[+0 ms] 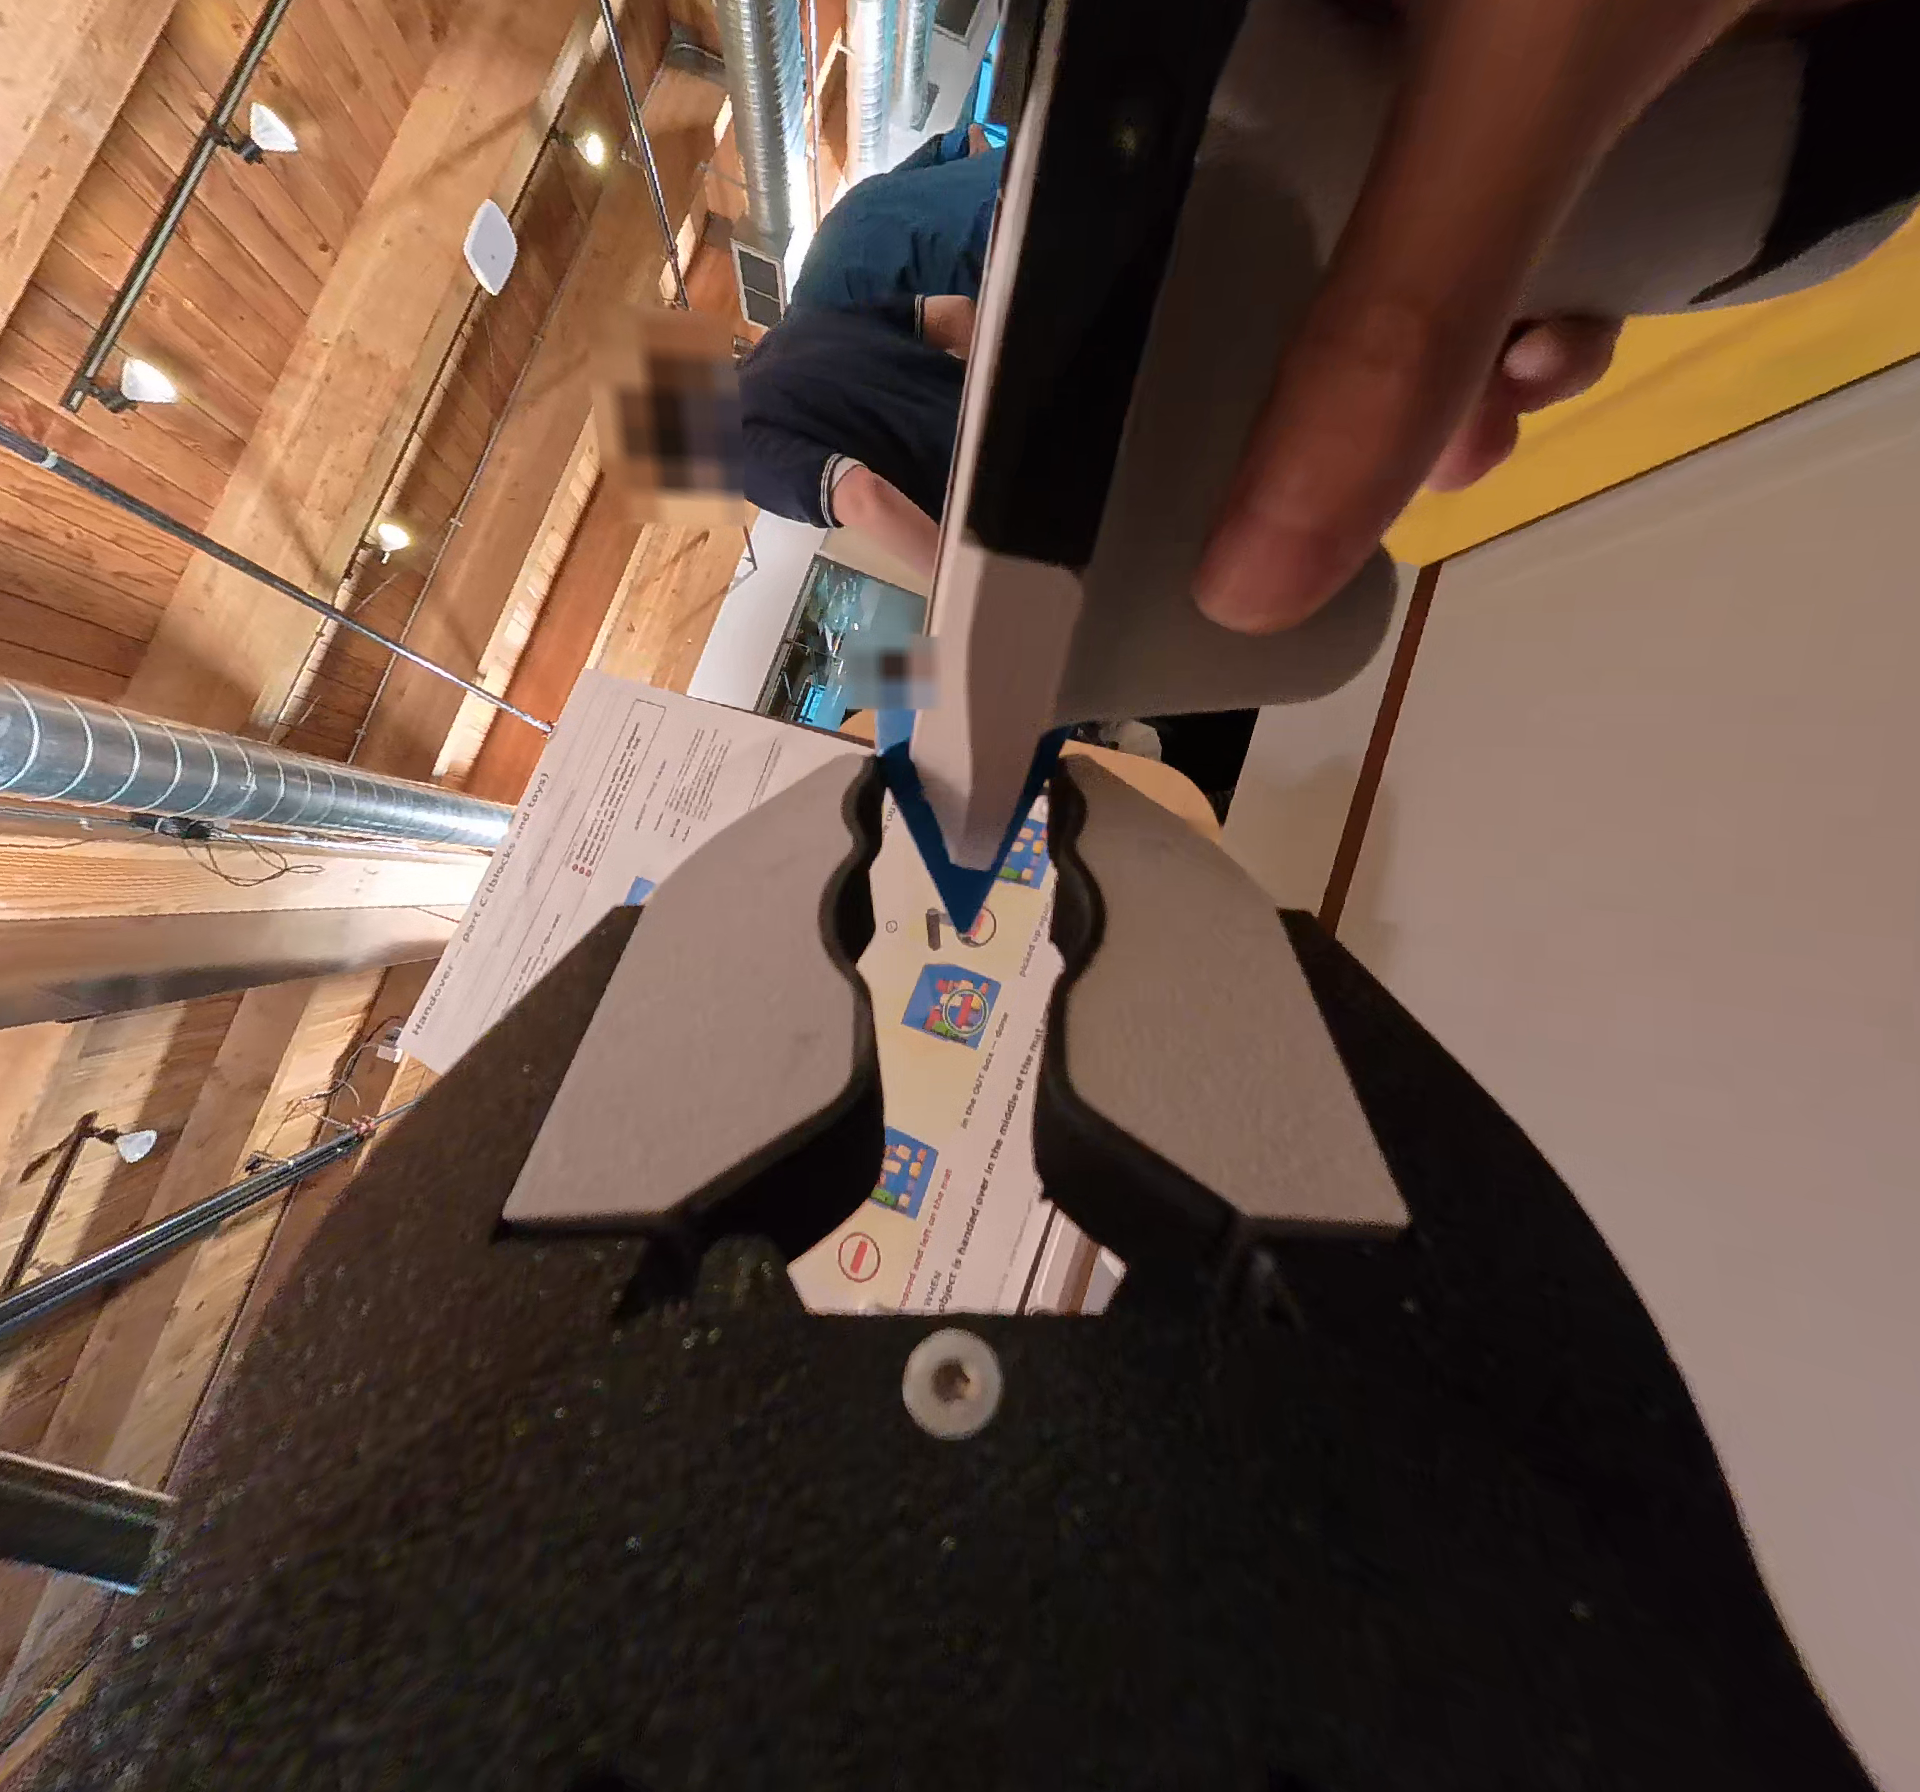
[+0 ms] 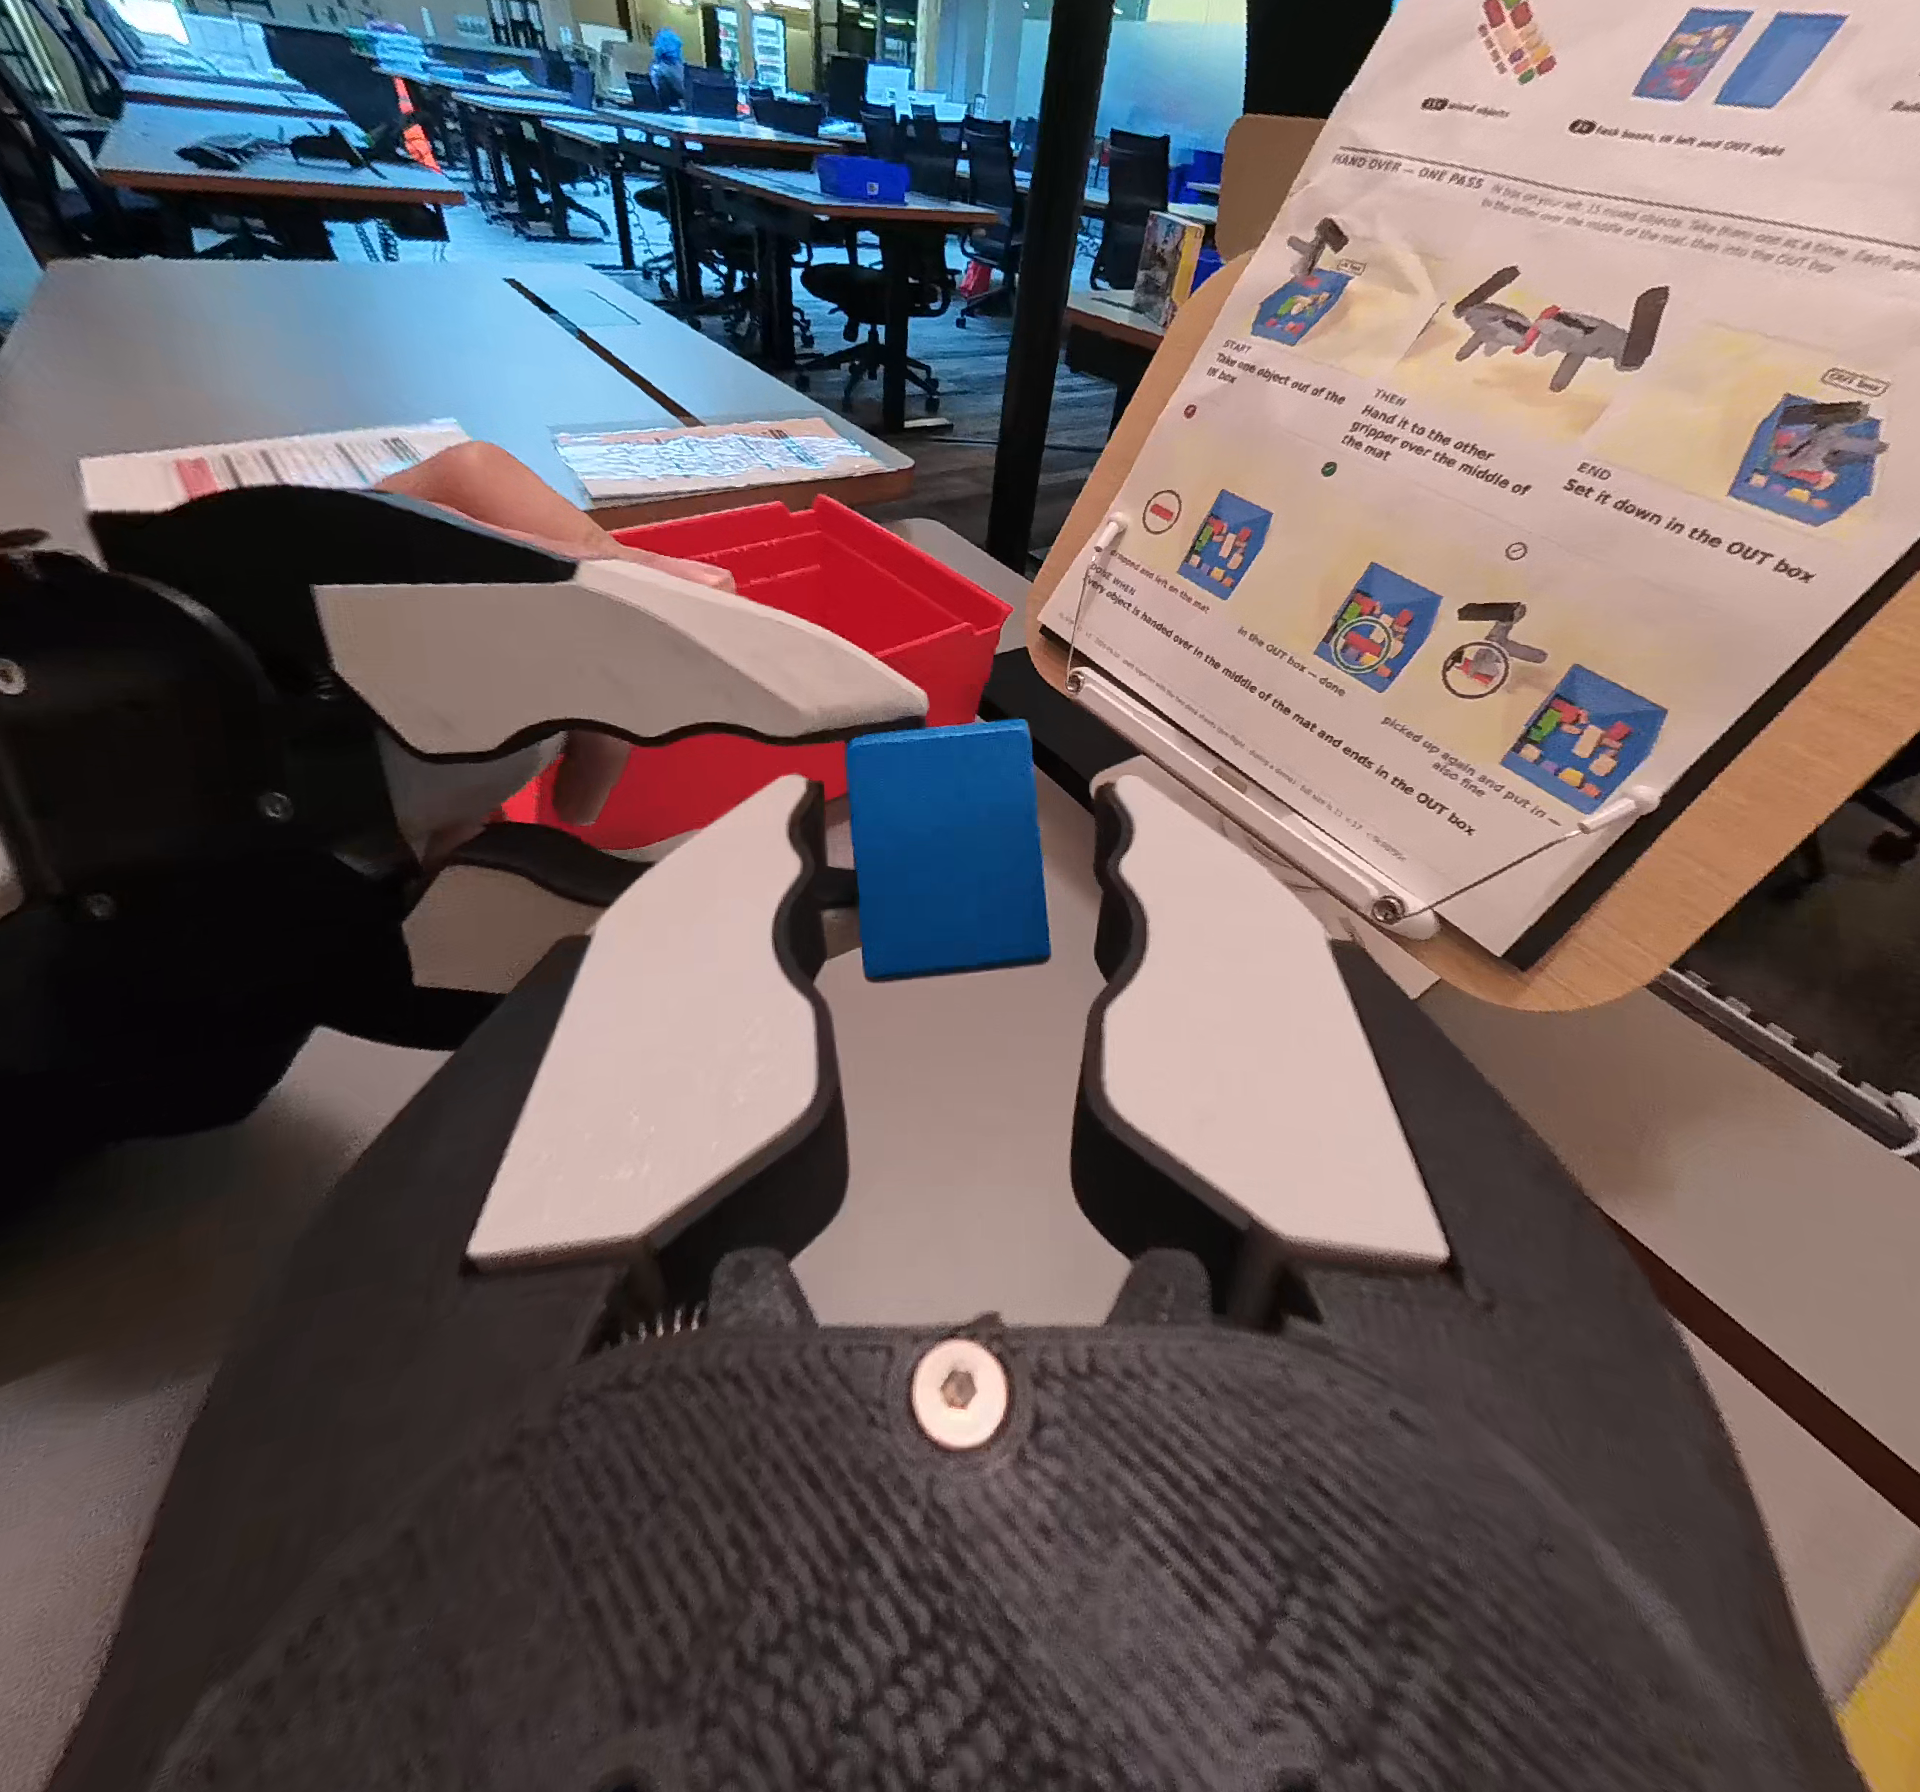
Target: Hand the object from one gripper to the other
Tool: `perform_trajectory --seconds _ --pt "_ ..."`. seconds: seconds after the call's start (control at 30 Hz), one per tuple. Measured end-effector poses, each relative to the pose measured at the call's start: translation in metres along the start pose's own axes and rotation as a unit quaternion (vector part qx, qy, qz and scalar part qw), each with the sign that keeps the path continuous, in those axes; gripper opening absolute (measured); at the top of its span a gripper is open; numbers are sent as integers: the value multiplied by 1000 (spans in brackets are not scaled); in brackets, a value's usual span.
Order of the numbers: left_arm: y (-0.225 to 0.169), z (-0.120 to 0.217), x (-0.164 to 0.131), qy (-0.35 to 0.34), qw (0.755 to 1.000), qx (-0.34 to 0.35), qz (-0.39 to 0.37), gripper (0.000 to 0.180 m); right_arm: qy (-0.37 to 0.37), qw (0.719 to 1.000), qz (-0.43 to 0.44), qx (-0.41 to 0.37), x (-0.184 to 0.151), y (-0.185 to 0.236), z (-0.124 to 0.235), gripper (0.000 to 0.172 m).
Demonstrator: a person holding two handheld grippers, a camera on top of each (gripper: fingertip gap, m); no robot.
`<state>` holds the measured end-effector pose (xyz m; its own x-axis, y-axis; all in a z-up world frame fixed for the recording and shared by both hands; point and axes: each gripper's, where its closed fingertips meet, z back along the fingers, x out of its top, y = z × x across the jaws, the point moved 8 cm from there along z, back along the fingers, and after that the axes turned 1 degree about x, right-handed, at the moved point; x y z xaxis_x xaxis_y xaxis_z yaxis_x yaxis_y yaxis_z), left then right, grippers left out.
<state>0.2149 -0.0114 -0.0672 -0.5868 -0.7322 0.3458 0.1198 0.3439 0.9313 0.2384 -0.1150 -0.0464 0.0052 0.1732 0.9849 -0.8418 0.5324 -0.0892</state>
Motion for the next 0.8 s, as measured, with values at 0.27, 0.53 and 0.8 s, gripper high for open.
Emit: perform_trajectory --seconds 0.27,0.53,0.8 --pt "-2 -3 -1 -2 999 0 46 30 15 1000 13 -4 -1 0 -2 35" --pt "14 -2 -22 14 982 11 188 48 19 991 -39 -124 -11 -53 43 35" --pt "12 -6 -54 99 966 -23 238 41 92 895 -150 -410 -76 -149 176 35"
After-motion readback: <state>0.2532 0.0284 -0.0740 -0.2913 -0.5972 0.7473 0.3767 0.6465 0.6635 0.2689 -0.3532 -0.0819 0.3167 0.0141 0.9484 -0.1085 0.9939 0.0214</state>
